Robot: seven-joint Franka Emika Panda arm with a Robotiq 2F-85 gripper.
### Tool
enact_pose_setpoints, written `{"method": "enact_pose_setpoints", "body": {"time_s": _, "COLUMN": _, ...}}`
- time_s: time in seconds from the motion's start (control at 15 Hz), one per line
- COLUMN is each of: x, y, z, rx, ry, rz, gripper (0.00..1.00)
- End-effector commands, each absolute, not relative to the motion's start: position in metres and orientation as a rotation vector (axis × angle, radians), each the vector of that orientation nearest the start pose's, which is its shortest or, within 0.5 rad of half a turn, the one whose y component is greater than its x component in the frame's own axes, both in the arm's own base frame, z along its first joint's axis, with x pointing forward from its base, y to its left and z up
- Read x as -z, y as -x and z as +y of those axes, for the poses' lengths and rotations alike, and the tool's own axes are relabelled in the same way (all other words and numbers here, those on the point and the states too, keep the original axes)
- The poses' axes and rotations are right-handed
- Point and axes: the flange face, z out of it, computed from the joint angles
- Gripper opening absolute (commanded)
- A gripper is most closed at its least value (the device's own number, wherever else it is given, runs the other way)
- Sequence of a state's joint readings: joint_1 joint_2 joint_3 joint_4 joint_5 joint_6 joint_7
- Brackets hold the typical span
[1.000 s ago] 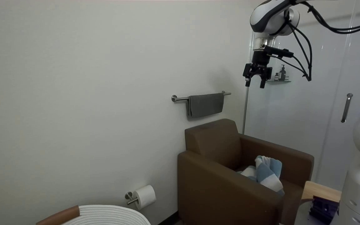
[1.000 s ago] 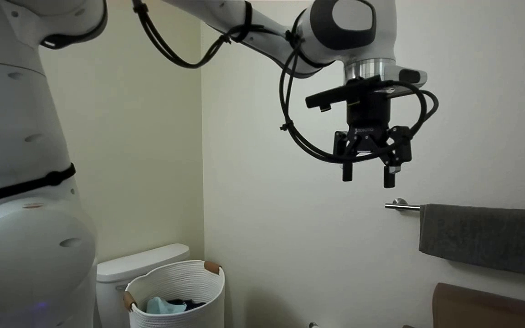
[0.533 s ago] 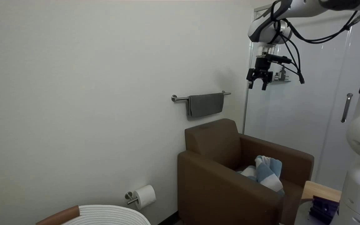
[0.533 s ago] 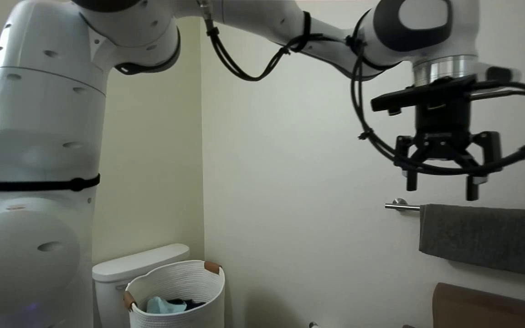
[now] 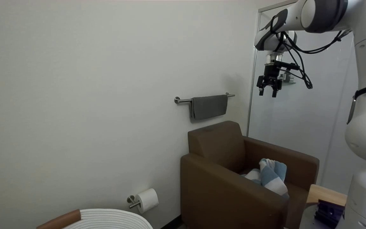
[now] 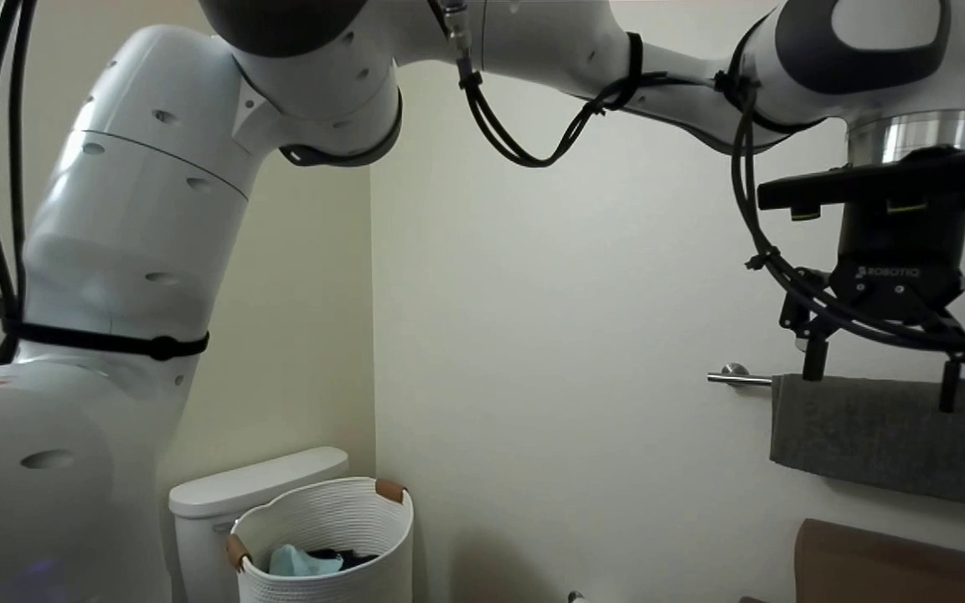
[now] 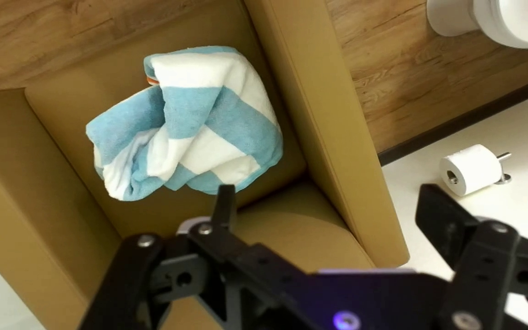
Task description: Pick the cloth on the couch and put it in the bag
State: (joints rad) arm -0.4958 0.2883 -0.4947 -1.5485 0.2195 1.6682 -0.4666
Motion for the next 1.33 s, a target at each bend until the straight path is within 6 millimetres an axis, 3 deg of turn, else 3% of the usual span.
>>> {"method": "enact_pose_setpoints", "body": {"time_s": 0.0, "x": -0.492, "y": -0.389, "z": -0.493, "rx": -0.069, "ry": 2.879, "rz": 0.813, "gripper": 1.00}}
{"method": "enact_pose_setpoints", "body": {"time_s": 0.33, "x": -0.428, "y": -0.414, "z": -0.489, "rx": 0.020, "ry": 2.904, "rz": 0.788, "gripper": 1.00}}
{"method": "enact_pose_setpoints", "body": {"time_s": 0.47, "x": -0.383, "y": -0.424, "z": -0.488, "rx": 0.025, "ry": 2.924, "rz": 0.796, "gripper": 1.00}}
{"method": "enact_pose_setpoints", "body": {"time_s": 0.67, "x": -0.306, "y": -0.430, "z": -0.503, "rx": 0.002, "ry": 2.917, "rz": 0.863, "gripper": 1.00}}
{"method": "enact_pose_setpoints", "body": {"time_s": 0.93, "x": -0.238, "y": -0.409, "z": -0.538, "rx": -0.058, "ry": 2.863, "rz": 0.960, "gripper": 1.00}}
{"method": "enact_pose_setpoints", "body": {"time_s": 1.27, "x": -0.200, "y": -0.383, "z": -0.583, "rx": -0.181, "ry": 2.799, "rz": 1.070, "gripper": 1.00}}
